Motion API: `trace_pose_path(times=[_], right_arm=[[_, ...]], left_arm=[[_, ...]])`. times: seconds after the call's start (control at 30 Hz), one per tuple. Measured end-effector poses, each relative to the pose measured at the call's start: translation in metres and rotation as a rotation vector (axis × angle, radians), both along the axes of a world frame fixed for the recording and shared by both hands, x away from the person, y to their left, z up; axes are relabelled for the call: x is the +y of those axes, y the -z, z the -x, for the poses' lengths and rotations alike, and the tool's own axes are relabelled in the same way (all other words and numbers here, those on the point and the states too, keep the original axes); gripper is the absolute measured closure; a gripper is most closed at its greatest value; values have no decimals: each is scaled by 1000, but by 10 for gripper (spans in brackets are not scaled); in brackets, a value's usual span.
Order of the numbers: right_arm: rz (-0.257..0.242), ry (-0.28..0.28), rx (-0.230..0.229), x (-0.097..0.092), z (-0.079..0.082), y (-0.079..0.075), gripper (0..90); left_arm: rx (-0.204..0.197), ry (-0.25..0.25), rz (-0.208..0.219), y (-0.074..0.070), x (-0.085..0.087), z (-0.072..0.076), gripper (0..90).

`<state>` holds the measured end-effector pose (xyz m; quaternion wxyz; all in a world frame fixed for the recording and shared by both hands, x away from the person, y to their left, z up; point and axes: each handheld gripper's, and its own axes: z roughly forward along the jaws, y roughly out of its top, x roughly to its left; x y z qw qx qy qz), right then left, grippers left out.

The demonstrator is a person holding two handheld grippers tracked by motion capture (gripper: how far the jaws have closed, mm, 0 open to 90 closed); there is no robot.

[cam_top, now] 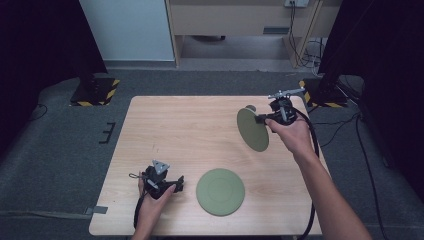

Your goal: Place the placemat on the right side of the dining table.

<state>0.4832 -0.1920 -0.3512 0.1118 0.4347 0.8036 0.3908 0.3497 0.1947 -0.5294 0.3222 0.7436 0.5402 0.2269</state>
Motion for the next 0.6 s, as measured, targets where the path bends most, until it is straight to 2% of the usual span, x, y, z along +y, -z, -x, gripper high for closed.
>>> trace_pose_path(times=[0.3,0.6], right_arm=[[11,37,-2,-5,-18,-7,860],[18,80,0,-15,-38,-6,860]], left_arm=[[10,-5,-7,2,2,-3,35],[36,3,-23,5,-1,-3,40]])
